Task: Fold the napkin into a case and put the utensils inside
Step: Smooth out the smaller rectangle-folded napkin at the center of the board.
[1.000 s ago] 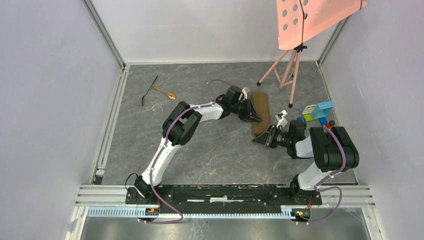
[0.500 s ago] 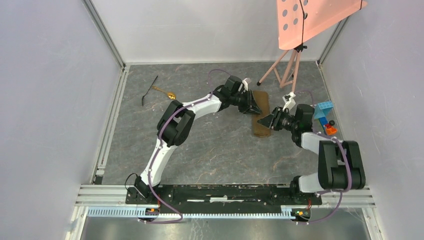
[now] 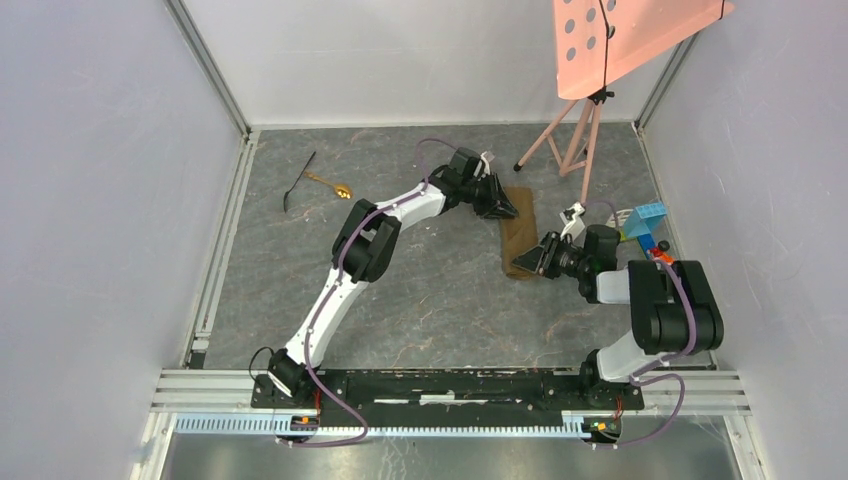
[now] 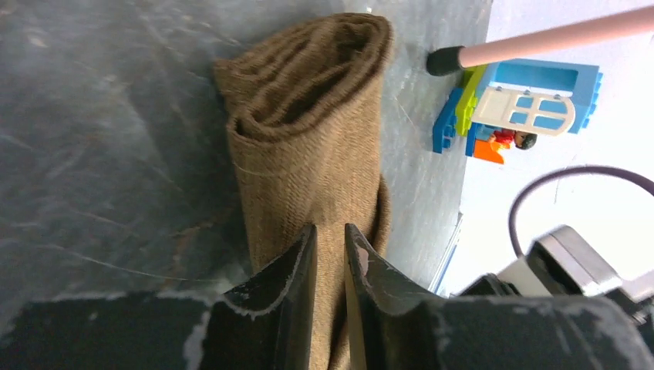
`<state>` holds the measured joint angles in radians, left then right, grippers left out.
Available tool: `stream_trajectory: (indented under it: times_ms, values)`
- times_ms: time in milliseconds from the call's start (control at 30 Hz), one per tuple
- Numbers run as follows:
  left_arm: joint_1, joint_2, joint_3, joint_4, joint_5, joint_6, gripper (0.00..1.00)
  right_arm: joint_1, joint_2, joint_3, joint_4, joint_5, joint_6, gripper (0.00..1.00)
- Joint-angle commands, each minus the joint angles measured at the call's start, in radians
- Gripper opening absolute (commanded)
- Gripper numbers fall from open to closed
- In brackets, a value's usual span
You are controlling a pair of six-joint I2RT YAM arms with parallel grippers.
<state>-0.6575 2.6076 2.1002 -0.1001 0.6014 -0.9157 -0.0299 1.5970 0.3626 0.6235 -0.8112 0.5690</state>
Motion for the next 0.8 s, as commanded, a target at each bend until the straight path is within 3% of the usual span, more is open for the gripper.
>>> stream_trajectory:
  times_ms: [0, 100, 333, 533, 633, 767]
  values:
    - [0.021, 0.006, 0.113, -0.062, -0.005, 0.002, 0.28, -0.007, -0.13, 0.071, -0.136, 0.002, -0.037, 0.3]
    - [0.035, -0.019, 0.107, -0.056, -0.005, 0.006, 0.3, -0.025, -0.155, 0.096, -0.169, 0.009, -0.05, 0.31]
    - [0.066, 0.055, 0.101, 0.04, 0.021, -0.096, 0.32, -0.027, -0.018, 0.018, -0.107, 0.063, -0.091, 0.31]
    - [0.074, 0.02, 0.115, -0.079, 0.008, -0.002, 0.35, -0.025, -0.076, 0.004, -0.214, 0.135, -0.166, 0.31]
    - [0.076, -0.136, 0.038, -0.165, -0.011, 0.096, 0.47, -0.012, -0.158, 0.069, -0.357, 0.165, -0.231, 0.36]
    - [0.109, -0.411, -0.138, -0.302, -0.047, 0.248, 0.77, 0.059, -0.327, 0.14, -0.5, 0.237, -0.293, 0.59]
